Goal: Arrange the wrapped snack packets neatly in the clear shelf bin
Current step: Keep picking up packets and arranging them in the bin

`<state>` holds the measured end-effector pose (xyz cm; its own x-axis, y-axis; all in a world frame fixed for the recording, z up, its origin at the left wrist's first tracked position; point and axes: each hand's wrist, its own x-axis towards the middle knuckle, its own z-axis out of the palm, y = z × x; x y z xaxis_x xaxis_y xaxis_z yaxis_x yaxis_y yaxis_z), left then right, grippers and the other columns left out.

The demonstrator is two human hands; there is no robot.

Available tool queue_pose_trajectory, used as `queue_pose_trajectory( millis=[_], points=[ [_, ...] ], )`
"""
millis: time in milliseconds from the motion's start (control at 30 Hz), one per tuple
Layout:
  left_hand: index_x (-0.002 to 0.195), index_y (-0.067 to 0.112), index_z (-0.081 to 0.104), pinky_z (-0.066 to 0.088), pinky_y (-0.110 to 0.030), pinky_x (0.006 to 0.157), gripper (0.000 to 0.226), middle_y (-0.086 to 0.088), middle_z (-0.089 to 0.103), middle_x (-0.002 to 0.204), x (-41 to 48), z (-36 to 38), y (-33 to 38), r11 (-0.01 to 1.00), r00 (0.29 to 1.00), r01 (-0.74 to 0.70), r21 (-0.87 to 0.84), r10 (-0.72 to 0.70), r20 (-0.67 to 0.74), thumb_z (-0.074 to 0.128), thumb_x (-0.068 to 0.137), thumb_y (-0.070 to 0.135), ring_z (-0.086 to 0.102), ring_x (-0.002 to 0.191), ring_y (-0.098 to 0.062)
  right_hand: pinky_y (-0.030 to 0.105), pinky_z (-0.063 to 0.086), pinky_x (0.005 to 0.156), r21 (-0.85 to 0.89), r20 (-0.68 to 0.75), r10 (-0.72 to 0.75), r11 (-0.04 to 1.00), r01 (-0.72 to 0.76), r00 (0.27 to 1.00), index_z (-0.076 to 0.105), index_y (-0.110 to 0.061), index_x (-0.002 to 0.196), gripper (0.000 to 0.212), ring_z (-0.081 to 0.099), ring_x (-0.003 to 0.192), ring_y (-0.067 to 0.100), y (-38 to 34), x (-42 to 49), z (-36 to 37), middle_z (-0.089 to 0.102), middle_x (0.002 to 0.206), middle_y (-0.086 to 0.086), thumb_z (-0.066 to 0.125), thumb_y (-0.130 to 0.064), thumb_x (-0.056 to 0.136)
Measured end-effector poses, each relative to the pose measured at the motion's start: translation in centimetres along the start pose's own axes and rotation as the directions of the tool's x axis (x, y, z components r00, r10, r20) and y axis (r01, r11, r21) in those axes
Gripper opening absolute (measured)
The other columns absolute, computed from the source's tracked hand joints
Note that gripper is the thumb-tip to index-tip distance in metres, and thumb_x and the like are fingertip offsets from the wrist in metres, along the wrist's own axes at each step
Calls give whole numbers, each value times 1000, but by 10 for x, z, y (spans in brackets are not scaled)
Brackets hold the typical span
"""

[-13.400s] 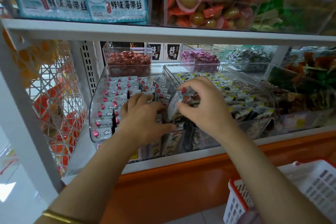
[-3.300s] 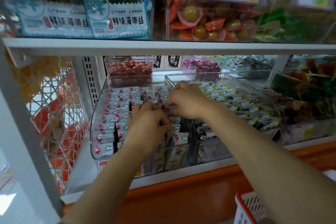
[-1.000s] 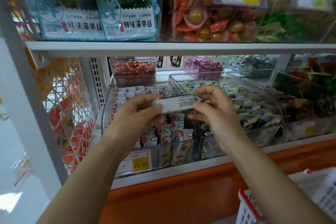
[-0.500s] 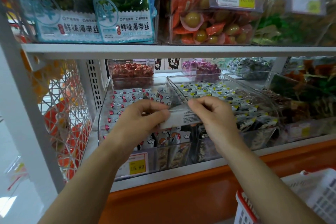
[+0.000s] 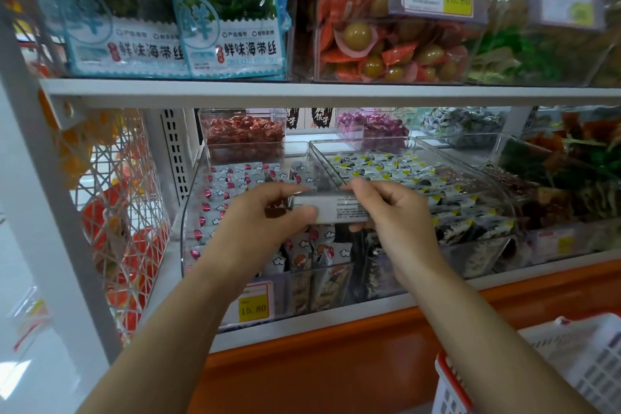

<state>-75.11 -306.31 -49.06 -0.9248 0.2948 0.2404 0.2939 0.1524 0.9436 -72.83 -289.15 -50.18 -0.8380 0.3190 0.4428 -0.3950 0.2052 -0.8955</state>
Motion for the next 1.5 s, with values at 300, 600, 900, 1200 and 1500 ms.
queue_pose_trajectory(
  millis=[300,600,900,1200,1500],
  points=[
    [133,14,48,50,-30,89,44,-2,61,119,23,8,-10,995,988,-54,79,65,-141,47,94,35,59,103,-12,19,55,61,-51,3,-63,997,63,998,62,-23,95,15,69,71,10,-4,13,-4,69,88,3,67,-14,84],
    [140,27,36,6,-48,113,51,4,21,154,38,10,-44,449,981,-164,878,-20,194,22,97,50,7,143,-15,12,32,71,-590,113,-265,758,279,958,57,-8,117,40,51,96,14,6,60,12,60,111,7,71,-21,82],
    [140,29,37,4,-49,113,54,3,21,155,40,9,-46,441,979,-166,882,-32,200,21,95,54,8,144,-15,30,42,72,-722,341,-179,579,379,923,58,-9,106,33,54,94,22,11,74,23,59,104,8,73,-22,80],
    [139,29,39,4,-48,113,54,3,22,155,42,8,-50,466,980,-164,870,-26,199,22,94,54,10,143,-16,33,45,81,-793,463,-13,440,421,886,57,-16,113,43,55,106,26,1,85,27,62,116,8,74,-31,77],
    [135,23,45,7,-46,114,54,0,24,154,41,3,-47,476,981,-156,866,-27,191,29,94,54,13,142,-19,31,36,82,-804,538,104,360,472,837,56,-17,123,55,43,119,26,-4,109,34,54,126,10,76,-36,75]
  ],
)
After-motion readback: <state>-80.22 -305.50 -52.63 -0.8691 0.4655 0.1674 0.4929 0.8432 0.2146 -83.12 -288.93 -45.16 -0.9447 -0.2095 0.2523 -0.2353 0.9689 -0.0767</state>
